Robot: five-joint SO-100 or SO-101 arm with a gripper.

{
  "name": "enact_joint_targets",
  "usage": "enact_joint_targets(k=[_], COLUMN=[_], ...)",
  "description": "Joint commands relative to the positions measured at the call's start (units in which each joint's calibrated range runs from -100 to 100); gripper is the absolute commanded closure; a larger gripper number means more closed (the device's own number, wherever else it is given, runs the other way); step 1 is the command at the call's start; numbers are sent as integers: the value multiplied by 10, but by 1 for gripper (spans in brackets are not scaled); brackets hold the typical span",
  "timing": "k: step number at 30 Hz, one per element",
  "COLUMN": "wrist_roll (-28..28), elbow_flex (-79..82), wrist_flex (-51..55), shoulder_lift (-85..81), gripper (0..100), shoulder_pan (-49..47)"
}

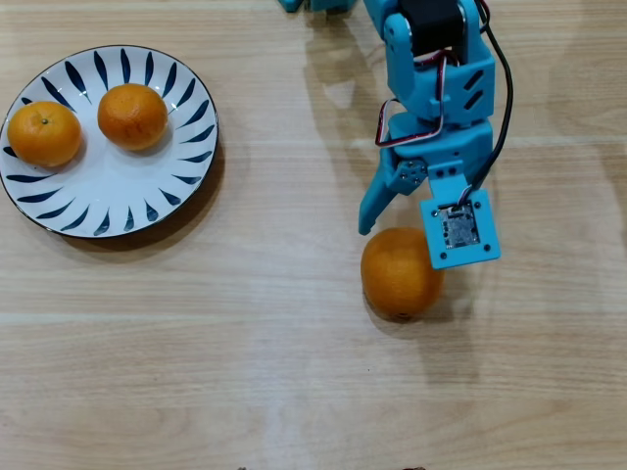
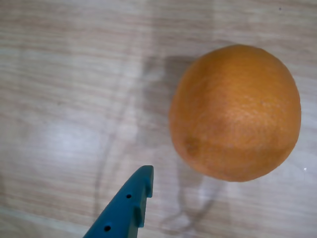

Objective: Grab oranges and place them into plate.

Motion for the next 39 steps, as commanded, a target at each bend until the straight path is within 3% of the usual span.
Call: enact_joint_targets(k=[1, 9, 20, 28, 39], wrist_roll=[-5, -2, -5, -1, 15], elbow_flex=[-21, -23, -29, -21, -28], wrist_flex=[1, -4, -7, -131, -138], shoulder_lift=[-8, 3, -21, 33, 99], gripper=[63, 62, 46, 47, 47], shoulder_pan=[-1, -9, -30, -23, -3])
